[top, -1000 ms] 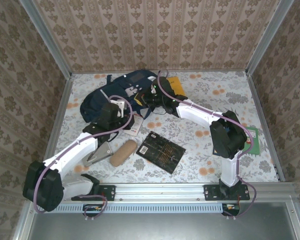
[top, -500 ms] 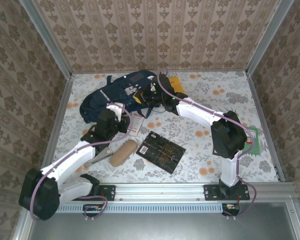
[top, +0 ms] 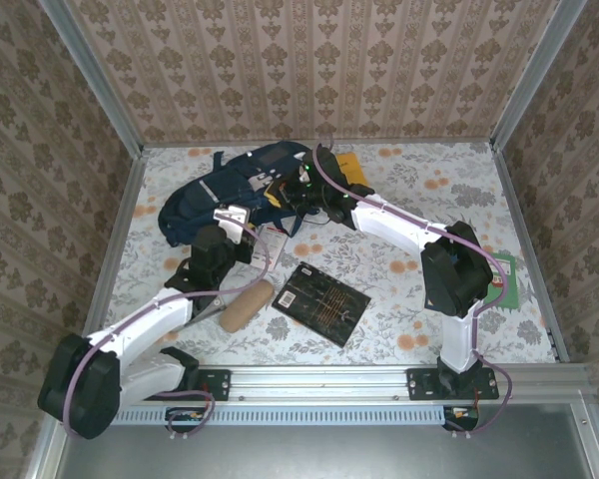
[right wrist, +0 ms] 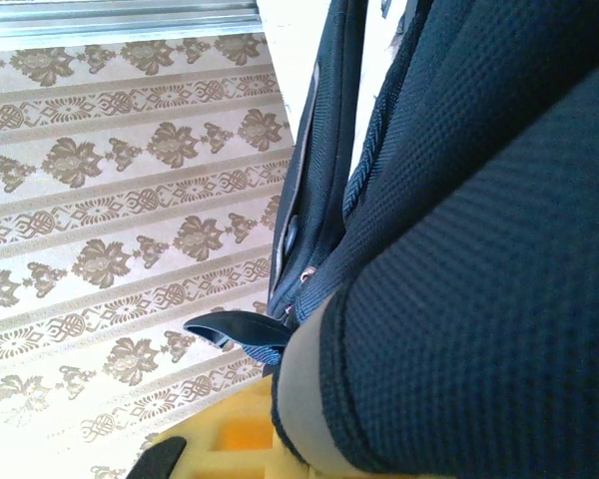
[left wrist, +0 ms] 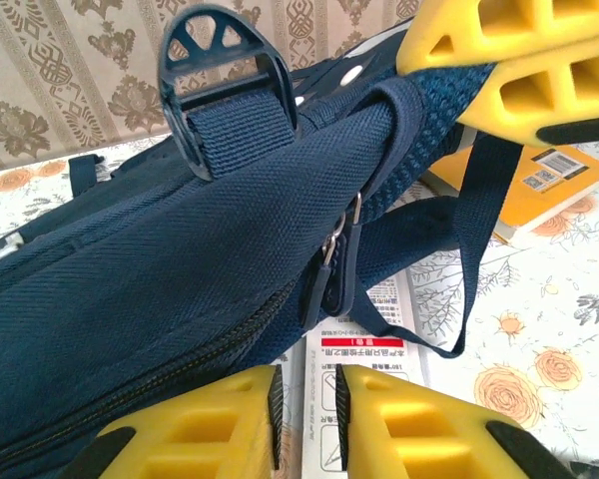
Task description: Pack books, pencil case, and school supplies into a backpack
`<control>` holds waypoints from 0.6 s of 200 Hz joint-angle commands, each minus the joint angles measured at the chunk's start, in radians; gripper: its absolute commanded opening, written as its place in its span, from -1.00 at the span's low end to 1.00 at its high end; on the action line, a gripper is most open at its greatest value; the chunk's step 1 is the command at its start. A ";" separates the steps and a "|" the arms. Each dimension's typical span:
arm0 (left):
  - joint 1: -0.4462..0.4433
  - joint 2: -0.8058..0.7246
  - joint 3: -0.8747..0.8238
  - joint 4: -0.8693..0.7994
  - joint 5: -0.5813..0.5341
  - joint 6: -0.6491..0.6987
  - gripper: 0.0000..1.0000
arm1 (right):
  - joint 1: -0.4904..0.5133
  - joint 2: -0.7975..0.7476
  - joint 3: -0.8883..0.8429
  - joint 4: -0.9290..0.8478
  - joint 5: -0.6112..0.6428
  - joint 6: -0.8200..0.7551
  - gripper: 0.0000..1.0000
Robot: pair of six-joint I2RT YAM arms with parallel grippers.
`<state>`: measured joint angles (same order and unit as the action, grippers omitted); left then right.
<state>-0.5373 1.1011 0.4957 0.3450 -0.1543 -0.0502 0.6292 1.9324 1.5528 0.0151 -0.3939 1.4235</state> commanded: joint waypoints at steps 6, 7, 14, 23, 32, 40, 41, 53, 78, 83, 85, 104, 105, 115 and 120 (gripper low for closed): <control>-0.004 0.049 0.002 0.074 -0.016 0.058 -0.51 | 0.012 -0.067 0.067 0.039 -0.060 0.014 -1.00; -0.004 0.051 0.003 0.076 -0.016 0.059 -0.51 | 0.012 -0.067 0.067 0.039 -0.060 0.014 -1.00; -0.004 0.060 0.007 0.079 -0.019 0.065 -0.51 | 0.012 -0.067 0.068 0.037 -0.061 0.012 -1.00; -0.004 0.072 0.010 0.085 -0.026 0.067 -0.51 | 0.012 -0.069 0.066 0.034 -0.062 0.012 -1.00; -0.004 0.082 0.012 0.096 -0.032 0.071 -0.50 | 0.012 -0.069 0.065 0.034 -0.062 0.011 -1.00; -0.004 0.090 0.013 0.103 -0.039 0.075 -0.49 | 0.012 -0.069 0.064 0.036 -0.063 0.011 -1.00; -0.004 0.091 0.014 0.103 -0.040 0.075 -0.49 | 0.012 -0.069 0.065 0.036 -0.064 0.011 -1.00; -0.004 0.102 0.024 0.106 -0.045 0.082 -0.45 | 0.012 -0.068 0.064 0.036 -0.063 0.011 -1.00; -0.003 0.124 0.044 0.114 -0.061 0.093 -0.44 | 0.014 -0.065 0.065 0.037 -0.066 0.012 -1.00; -0.003 0.128 0.046 0.119 -0.063 0.098 -0.45 | 0.015 -0.065 0.064 0.040 -0.066 0.012 -1.00; -0.003 0.131 0.048 0.121 -0.064 0.099 -0.45 | 0.015 -0.063 0.064 0.039 -0.066 0.012 -1.00; -0.001 0.144 0.063 0.125 -0.066 0.106 -0.45 | 0.017 -0.060 0.065 0.039 -0.068 0.013 -1.00; -0.001 0.144 0.063 0.126 -0.066 0.106 -0.45 | 0.018 -0.061 0.065 0.040 -0.069 0.013 -1.00; -0.001 0.150 0.071 0.130 -0.070 0.108 -0.45 | 0.018 -0.059 0.063 0.040 -0.070 0.015 -1.00; -0.001 0.153 0.075 0.131 -0.074 0.110 -0.44 | 0.018 -0.058 0.062 0.042 -0.070 0.015 -1.00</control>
<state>-0.5373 1.2400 0.5201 0.4282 -0.2005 0.0273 0.6292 1.9324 1.5585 0.0093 -0.3973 1.4204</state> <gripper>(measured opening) 0.277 0.062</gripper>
